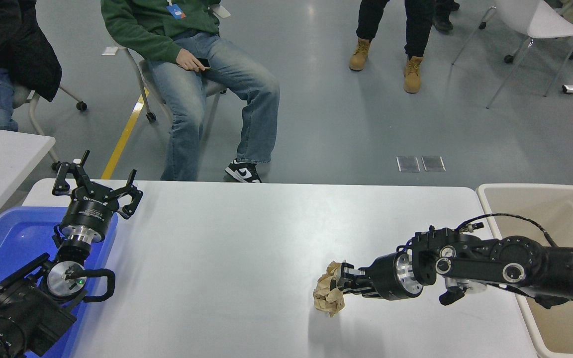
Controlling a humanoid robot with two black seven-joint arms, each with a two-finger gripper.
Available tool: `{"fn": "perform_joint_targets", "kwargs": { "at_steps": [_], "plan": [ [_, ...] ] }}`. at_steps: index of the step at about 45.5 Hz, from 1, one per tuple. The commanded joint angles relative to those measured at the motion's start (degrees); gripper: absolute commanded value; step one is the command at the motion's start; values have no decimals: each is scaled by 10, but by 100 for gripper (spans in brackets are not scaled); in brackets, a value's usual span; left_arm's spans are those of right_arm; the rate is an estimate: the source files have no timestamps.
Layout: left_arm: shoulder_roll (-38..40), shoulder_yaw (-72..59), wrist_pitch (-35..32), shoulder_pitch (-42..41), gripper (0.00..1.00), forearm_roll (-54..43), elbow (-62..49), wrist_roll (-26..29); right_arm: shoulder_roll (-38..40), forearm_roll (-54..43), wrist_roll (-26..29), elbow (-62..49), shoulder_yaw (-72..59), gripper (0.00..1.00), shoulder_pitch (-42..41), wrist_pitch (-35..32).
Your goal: Clean the table surface
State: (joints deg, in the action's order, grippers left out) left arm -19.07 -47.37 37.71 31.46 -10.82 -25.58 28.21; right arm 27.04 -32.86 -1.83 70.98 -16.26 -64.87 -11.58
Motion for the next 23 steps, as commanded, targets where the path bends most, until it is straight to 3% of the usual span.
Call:
{"fn": "perform_joint_targets", "kwargs": {
  "at_steps": [1, 23],
  "plan": [
    [0, 0, 0, 0, 100, 0, 0, 0, 65, 17, 0, 2, 38, 0, -33, -33],
    [0, 0, 0, 0, 100, 0, 0, 0, 166, 88, -1, 2, 60, 0, -127, -86]
  ]
}}
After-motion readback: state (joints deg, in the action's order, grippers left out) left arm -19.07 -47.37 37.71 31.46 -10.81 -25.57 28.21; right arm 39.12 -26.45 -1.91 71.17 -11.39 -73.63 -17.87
